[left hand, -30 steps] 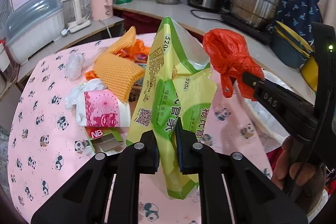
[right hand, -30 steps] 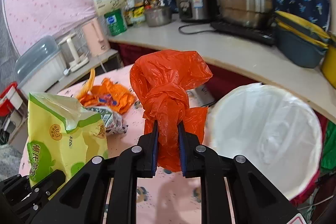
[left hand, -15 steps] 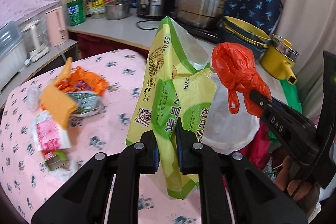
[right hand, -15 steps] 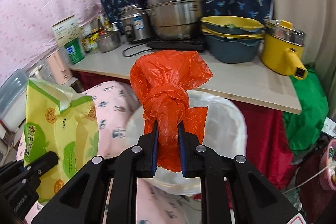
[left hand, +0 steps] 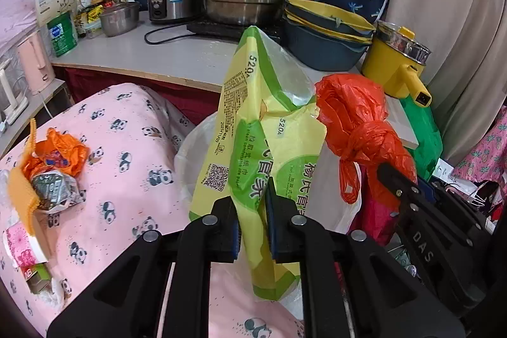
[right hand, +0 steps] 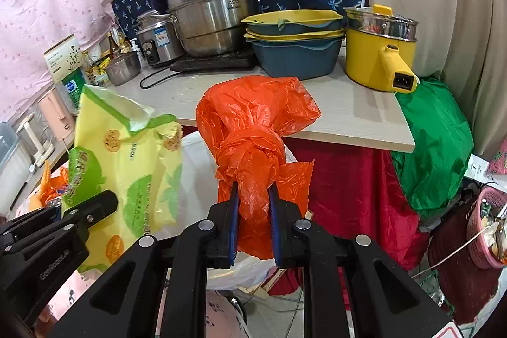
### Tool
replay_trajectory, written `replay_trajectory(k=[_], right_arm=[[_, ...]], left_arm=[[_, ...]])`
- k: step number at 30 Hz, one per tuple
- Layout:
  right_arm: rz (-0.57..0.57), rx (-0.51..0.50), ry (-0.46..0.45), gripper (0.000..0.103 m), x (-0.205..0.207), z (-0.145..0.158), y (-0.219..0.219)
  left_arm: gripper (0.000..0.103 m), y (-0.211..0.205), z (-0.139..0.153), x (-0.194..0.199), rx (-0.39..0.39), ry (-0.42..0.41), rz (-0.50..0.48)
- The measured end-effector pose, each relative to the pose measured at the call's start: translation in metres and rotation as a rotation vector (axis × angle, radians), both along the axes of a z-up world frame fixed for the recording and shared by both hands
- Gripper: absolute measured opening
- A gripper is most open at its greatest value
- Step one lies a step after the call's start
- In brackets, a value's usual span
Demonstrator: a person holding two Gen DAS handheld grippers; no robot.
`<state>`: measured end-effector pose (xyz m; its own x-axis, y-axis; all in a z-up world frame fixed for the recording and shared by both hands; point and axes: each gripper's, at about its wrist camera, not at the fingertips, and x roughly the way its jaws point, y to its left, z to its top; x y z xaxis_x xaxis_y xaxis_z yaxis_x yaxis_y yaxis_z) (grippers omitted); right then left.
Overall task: Collect trash
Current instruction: 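Carry the snack bag and red bag over the white trash bin, then open both grippers to drop the bags into the bin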
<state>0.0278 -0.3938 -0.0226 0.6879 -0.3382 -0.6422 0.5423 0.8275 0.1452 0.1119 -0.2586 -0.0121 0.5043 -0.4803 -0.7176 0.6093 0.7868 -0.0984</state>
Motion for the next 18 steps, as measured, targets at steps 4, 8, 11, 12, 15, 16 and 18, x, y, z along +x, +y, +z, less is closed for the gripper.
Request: replay_trajectory(k=[4, 8, 11, 12, 15, 16, 18], right_arm=[[-0.004, 0.011, 0.01, 0.015, 0.003, -0.007, -0.005], [0.001, 0.019, 0.013, 0.016, 0.009, -0.011, -0.006], [0.009, 0.027, 0.015, 0.017, 0.015, -0.013, -0.005], [0.014, 0.03, 0.014, 0.02, 0.017, -0.013, -0.005], [0.026, 0.038, 0.005, 0.024, 0.024, -0.014, -0.003], [0.028, 0.04, 0.001, 0.026, 0.026, -0.014, -0.003], [0.025, 0.045, -0.006, 0.038, 0.029, -0.013, -0.003]], left_arm=[[0.014, -0.008, -0.009, 0.007, 0.004, 0.021, -0.005], [0.022, -0.009, -0.014, 0.01, 0.01, 0.023, -0.01], [0.054, -0.006, -0.013, 0.012, -0.001, 0.011, 0.007], [0.063, -0.004, -0.012, 0.012, -0.007, -0.003, 0.018], [0.069, -0.001, -0.008, 0.013, -0.001, -0.027, 0.041], [0.069, 0.001, -0.007, 0.015, 0.003, -0.029, 0.05], [0.072, 0.007, -0.007, 0.019, 0.002, -0.02, 0.067]])
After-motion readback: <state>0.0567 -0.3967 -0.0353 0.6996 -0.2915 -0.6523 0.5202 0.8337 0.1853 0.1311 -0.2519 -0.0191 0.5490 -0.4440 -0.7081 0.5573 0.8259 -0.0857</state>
